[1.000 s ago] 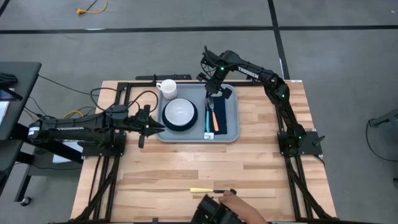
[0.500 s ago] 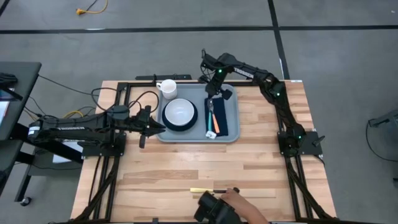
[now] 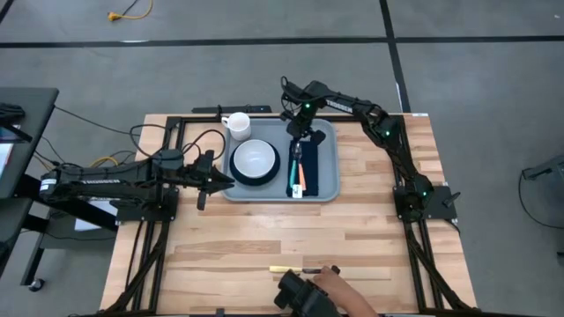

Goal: Set up tray
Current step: Put the blue spoon on the blue napkin to the left of the orange fork

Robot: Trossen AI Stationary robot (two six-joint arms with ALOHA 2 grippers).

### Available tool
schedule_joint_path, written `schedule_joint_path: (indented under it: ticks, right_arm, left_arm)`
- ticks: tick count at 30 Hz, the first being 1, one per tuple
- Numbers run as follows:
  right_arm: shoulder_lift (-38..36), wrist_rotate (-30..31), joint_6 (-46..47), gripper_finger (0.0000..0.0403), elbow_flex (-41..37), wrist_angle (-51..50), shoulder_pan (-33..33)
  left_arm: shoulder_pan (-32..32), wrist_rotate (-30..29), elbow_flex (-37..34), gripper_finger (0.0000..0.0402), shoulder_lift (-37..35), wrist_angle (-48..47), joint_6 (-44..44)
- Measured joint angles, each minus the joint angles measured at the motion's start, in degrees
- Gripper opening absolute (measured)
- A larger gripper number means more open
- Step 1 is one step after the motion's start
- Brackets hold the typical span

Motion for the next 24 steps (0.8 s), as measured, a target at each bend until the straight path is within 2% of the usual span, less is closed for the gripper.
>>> schedule_joint_path:
  ticks: [6,12,18,24]
  right_arm:
    - [0.0,2.8,4.4,0.0,0.0,2.7,0.8]
    - [0.0,5.4,4.5,0.0,0.0,2.8,1.2]
    - [0.0,5.6,5.2,0.0,0.0,2.7,1.2]
    - [0.0,7.2,10.4,0.0,0.0,4.7,1.2]
  left_arm:
    - [0.0,0.0,0.0,0.0057,0.0,-0.7,0.1]
    - [0.0,0.0,0.0,0.0057,0.0,-1.7,0.2]
    - [0.0,0.0,0.0,0.0057,0.0,-1.7,0.3]
    - [0.0,0.0,0.0,0.0057,0.0,-1.7,0.3]
